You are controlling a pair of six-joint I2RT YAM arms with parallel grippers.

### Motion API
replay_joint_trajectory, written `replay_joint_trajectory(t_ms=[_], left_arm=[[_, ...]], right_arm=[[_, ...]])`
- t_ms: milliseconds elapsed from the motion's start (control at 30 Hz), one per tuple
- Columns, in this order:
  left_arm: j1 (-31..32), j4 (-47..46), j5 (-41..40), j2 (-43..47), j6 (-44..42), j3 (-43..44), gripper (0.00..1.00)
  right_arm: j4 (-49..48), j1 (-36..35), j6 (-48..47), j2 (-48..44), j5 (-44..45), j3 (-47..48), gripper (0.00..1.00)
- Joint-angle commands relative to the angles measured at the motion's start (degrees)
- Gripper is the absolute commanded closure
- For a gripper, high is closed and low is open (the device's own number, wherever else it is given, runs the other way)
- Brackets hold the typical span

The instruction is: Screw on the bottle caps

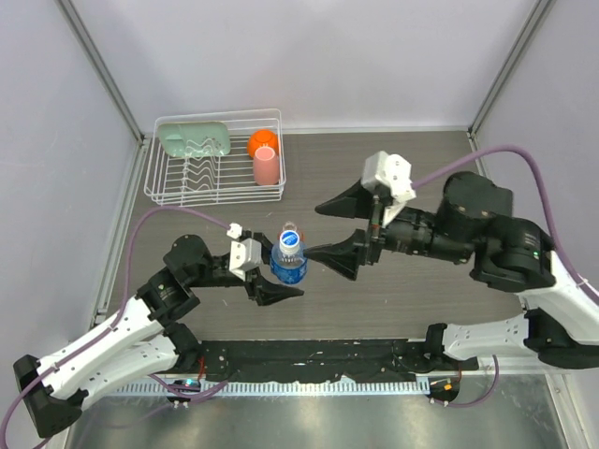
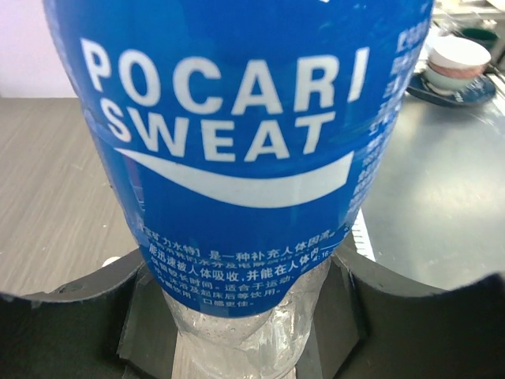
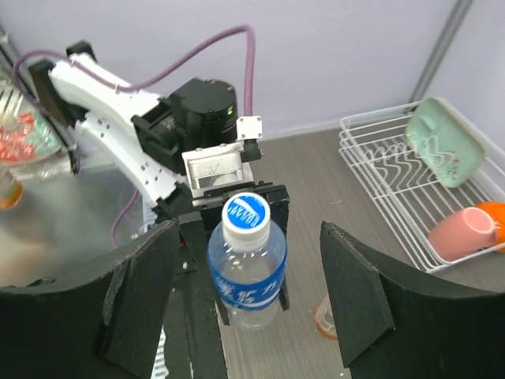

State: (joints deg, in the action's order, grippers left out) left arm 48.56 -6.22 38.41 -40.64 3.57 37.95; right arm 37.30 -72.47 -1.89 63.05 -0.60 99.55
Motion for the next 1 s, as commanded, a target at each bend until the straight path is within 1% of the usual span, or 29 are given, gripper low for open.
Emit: replay_joint_trajectory(t_ms=[0, 167, 233, 567, 667, 800, 967], left_arm=[[-0.2, 2.0, 10.4, -0.2, -2.7, 3.3, 0.96], [-0.3, 2.2, 12.9, -0.2, -2.3, 3.4, 0.97], [-0.2, 2.1, 13.5, -0.4, -2.1, 3.4, 0.97], [-0.3, 1.5, 11.9, 0.1, -1.0, 2.9, 0.98], [-0.2, 1.4, 11.6, 0.1, -0.7, 2.8, 0.99], [-0.2, 1.4, 10.8, 0.2, -0.2, 2.9, 1.0], [-0.2, 1.6, 10.5, 0.7, -0.2, 2.6, 1.0]], right_arm=[[3.2, 3.5, -2.8, 3.9, -18.3, 3.0, 0.23], [3.3, 3.9, -4.0, 5.8, -22.3, 3.2, 0.24], [3.1, 4.0, -4.3, 6.1, -23.7, 2.9, 0.27], [0.4, 5.0, -3.4, 6.0, -25.5, -0.2, 0.36], [-0.4, 5.4, -3.0, 6.3, -25.9, -0.7, 0.41], [-1.0, 6.0, -3.0, 6.4, -26.6, -0.7, 0.54], [-1.1, 6.5, -2.9, 6.5, -26.2, -0.4, 0.56]])
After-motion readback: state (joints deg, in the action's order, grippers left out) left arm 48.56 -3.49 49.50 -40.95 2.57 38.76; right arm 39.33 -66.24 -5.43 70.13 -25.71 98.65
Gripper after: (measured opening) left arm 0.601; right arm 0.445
